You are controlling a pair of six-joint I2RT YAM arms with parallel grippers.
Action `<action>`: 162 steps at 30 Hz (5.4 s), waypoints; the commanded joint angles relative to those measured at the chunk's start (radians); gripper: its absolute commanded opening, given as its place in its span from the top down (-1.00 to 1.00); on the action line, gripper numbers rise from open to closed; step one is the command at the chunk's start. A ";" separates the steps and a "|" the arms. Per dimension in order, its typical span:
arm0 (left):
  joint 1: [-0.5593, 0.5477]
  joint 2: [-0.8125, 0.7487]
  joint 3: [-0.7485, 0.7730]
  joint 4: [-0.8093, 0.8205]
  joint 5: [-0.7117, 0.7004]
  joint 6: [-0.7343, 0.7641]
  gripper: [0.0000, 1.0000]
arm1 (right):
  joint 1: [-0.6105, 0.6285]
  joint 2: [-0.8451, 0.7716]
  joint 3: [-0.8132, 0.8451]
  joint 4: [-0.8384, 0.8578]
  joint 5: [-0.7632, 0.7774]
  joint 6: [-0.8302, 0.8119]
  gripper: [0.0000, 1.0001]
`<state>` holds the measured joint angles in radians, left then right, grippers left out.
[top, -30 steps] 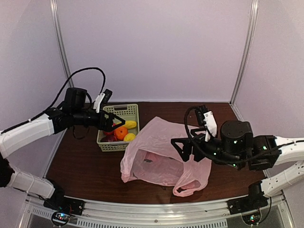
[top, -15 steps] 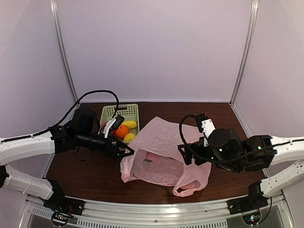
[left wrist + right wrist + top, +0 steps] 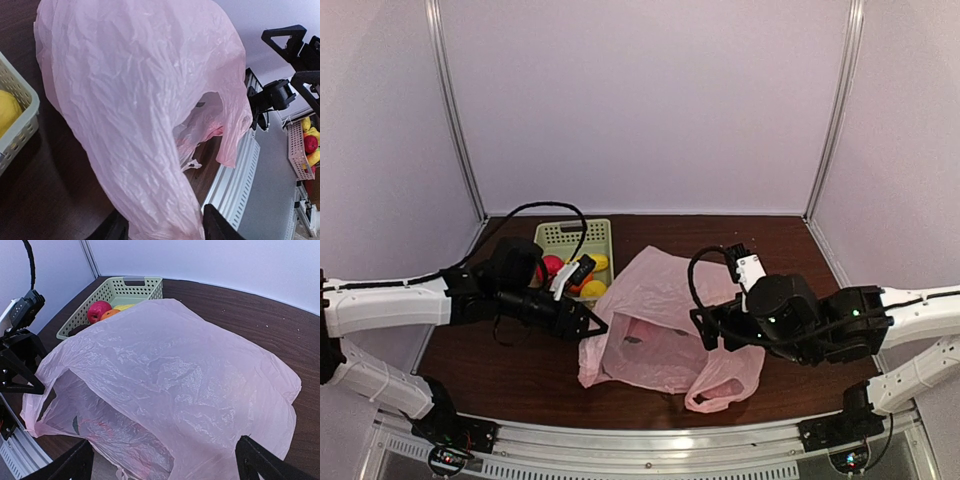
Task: Untie the knot of the plastic bag and take out the fruit
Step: Place the fake fruit in the bin, then hold the bag opening of the takeout bag, then reach into the gripper in the takeout bag, then pick up the fake fruit from the takeout bag.
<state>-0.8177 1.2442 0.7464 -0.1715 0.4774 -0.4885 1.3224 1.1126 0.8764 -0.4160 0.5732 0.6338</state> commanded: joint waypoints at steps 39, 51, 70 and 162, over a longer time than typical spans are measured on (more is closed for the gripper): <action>-0.064 -0.017 0.140 0.255 0.099 -0.248 1.00 | 0.043 0.220 0.089 0.211 -0.230 -0.227 -0.16; -0.064 -0.037 0.140 0.254 0.079 -0.254 1.00 | 0.046 0.387 0.124 0.097 -0.195 -0.213 0.01; -0.064 -0.050 0.136 0.232 0.122 -0.233 1.00 | -0.004 0.548 0.182 -0.021 -0.111 -0.069 0.00; -0.194 0.043 0.231 0.054 -0.077 -0.122 1.00 | -0.344 0.353 -0.064 0.333 -0.357 -0.101 -0.05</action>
<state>-1.0271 1.2812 0.9905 -0.1738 0.4320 -0.5983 0.9691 1.5314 0.8356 -0.0456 0.2340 0.5671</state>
